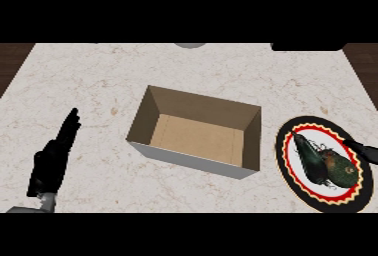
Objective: Pick the squash from the plate and place it in the cardboard box
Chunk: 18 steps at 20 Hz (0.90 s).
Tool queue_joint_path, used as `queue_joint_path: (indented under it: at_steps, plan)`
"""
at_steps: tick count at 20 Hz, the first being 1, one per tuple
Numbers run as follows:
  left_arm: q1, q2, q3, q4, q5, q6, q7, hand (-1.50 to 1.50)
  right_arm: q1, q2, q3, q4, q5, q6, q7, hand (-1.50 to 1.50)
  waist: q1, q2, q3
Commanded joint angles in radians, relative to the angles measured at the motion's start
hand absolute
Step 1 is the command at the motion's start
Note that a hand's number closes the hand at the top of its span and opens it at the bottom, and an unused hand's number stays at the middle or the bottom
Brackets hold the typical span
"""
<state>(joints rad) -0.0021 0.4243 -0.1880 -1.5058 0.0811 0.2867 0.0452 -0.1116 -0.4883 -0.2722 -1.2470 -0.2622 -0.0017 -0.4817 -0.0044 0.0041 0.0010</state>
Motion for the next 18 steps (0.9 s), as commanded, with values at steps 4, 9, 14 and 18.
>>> queue_joint_path:
  at_steps: [4, 9, 14, 18]
  plan:
    - [0.005, -0.002, 0.008, -0.013, -0.017, 0.001, 0.01, 0.0, 0.09, -0.224, 0.047, 0.016, 0.204, 0.058, -0.008, -1.5, 0.0, -0.005, -0.002]
    - [-0.021, -0.004, 0.013, 0.015, -0.025, -0.003, 0.022, 0.0, 0.135, -0.382, 0.135, -0.019, 0.346, 0.139, 0.082, -1.5, 0.0, -0.004, -0.003]
    - [-0.016, -0.011, 0.017, 0.004, -0.026, -0.006, 0.013, 0.0, 0.193, -0.539, 0.202, -0.106, 0.424, 0.285, 0.197, -1.5, -0.001, -0.006, -0.004]
    - [0.032, -0.005, 0.019, -0.045, -0.028, -0.018, 0.019, 0.0, 0.222, -0.456, 0.303, -0.238, 0.474, 0.294, 0.359, -1.5, 0.008, -0.007, -0.002]
